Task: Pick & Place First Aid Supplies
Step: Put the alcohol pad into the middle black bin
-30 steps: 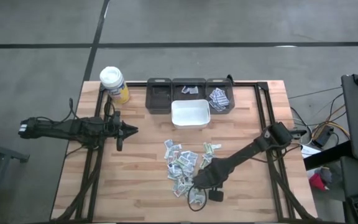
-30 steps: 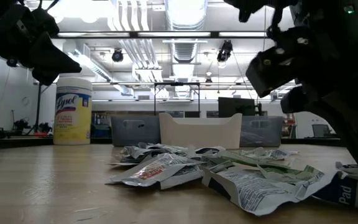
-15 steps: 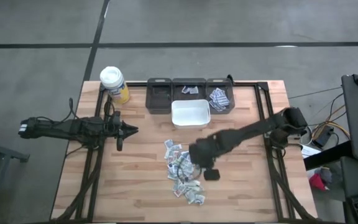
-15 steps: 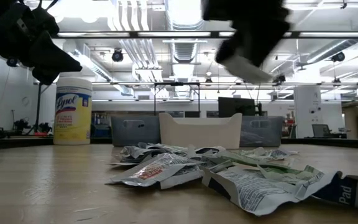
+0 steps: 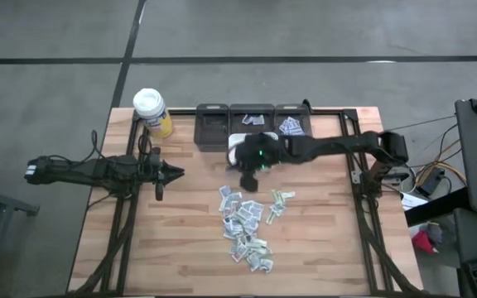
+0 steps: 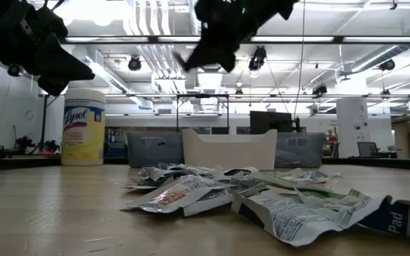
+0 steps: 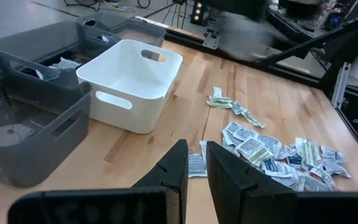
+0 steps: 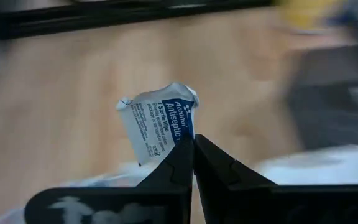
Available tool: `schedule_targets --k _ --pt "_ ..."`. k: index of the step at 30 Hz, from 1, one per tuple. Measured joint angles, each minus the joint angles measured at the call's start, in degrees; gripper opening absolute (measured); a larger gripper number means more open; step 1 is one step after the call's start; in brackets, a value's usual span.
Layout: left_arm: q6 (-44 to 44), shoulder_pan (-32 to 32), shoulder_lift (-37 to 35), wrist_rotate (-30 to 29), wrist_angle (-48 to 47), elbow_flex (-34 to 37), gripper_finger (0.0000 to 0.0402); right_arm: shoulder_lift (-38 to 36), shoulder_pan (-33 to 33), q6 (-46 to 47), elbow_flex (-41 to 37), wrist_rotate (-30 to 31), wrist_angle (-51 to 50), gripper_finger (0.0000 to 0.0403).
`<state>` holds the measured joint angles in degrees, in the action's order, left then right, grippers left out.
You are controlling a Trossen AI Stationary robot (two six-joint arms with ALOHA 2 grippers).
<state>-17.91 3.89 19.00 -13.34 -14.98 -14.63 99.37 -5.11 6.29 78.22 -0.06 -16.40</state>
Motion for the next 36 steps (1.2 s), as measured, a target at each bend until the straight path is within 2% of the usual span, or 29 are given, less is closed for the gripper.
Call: schedule_targets --k 4,6,12,18,24,30,36 --pt "0.04 0.01 0.00 -0.60 -0.02 0.00 0.0053 0.02 -4.00 0.54 0.00 14.35 -0.03 0.0008" --pt "0.08 -0.01 0.00 -1.43 0.00 0.00 0.0053 0.02 -5.88 1.09 0.06 19.70 -0.06 0.0008" --pt "0.20 -0.01 0.00 -2.88 -0.02 0.00 0.0053 0.02 -12.61 1.97 0.17 24.28 -0.48 0.0008" --pt "0.15 -0.01 0.00 -4.76 -0.02 0.00 0.0053 0.03 -18.77 4.09 0.50 24.01 -8.08 0.0008" --pt "-0.24 -0.01 0.00 -4.77 -0.02 0.00 0.0053 1.13 -23.03 1.93 7.65 23.11 -23.16 0.0008" --pt "-0.28 -0.01 -0.02 -4.79 -0.02 0.00 0.0053 5.46 -26.29 -5.11 17.82 15.77 -32.57 0.0008" --pt "-0.33 -0.01 0.00 -4.79 -0.02 -0.02 0.0053 14.49 -27.50 -12.67 29.79 9.30 -41.43 0.0008"
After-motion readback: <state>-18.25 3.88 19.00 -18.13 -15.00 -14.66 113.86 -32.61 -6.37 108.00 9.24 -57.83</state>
